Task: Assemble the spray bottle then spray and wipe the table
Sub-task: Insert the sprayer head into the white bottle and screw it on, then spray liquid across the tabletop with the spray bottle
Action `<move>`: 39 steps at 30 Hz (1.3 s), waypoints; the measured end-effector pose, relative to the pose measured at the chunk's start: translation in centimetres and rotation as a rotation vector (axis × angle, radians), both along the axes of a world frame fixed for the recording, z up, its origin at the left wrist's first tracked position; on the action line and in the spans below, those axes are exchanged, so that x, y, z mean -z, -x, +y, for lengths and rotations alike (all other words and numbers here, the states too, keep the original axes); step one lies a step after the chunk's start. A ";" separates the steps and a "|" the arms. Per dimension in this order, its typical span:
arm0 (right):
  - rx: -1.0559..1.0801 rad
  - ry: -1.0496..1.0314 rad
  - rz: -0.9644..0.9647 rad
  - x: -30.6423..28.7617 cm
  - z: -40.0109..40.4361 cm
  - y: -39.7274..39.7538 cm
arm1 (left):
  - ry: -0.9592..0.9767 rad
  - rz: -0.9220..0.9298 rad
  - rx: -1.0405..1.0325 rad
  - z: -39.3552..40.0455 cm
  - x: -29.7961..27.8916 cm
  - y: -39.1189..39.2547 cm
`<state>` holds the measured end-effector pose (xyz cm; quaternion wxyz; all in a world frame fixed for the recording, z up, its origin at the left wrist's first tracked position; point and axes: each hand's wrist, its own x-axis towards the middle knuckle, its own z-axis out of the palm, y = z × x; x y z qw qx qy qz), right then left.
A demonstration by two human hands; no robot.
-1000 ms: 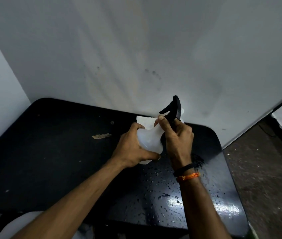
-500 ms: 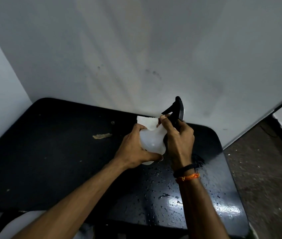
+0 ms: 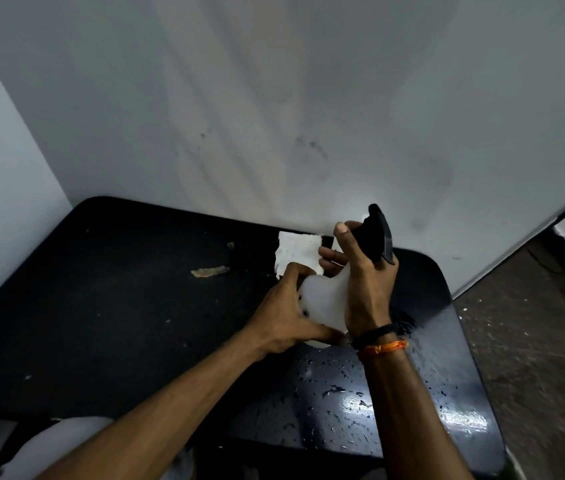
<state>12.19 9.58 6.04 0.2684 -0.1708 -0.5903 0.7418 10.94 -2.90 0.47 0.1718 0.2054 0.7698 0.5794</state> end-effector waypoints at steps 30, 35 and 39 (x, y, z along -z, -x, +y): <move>-0.356 -0.696 -0.399 3.6 -2.0 -2.9 | 1.068 0.329 0.103 -11.9 9.1 2.8; -0.501 -0.791 -0.516 4.6 -1.3 -4.3 | 1.119 0.415 0.064 -12.0 10.7 1.8; -0.562 -0.916 -0.619 5.2 -0.1 -5.5 | 1.158 0.492 0.031 -11.8 11.9 1.5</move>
